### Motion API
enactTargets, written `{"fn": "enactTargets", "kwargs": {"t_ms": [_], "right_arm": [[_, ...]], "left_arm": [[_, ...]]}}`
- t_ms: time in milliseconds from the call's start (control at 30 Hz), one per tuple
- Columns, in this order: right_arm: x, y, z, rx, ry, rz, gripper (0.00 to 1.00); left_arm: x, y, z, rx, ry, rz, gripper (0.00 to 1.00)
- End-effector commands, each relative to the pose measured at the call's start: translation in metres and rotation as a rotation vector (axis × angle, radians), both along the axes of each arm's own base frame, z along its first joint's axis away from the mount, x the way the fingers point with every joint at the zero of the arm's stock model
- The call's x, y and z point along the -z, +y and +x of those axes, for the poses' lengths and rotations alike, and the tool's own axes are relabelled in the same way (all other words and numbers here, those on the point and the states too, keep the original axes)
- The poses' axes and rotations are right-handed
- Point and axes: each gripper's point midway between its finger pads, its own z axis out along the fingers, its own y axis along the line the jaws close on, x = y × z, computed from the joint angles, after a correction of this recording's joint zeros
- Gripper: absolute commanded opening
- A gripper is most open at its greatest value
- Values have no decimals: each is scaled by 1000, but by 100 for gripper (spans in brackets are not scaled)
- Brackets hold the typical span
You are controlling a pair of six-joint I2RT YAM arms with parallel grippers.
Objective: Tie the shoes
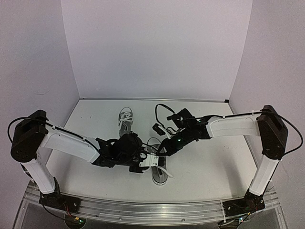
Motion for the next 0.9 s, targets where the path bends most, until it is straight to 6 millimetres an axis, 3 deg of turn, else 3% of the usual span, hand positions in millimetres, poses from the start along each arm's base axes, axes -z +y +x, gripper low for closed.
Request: {"fn": "enactTargets", "kwargs": {"t_ms": [0,267,700,867], "right_arm": [[-12,4,-3,-10,-16,32,0],[-11,4,-3,-9,-18,32,0],[-12,4,-3,-7,-21,36,0],[-14,4,-2,-3,-26,39,0]], "left_arm": [[-16,-9,7,-5,-39,-31,18],[-19,-9,6,-4,-35,-45,0],[-55,-12,17,-125,-1,-254,0],[-49,-13,26,-199,51,-292,0]]}}
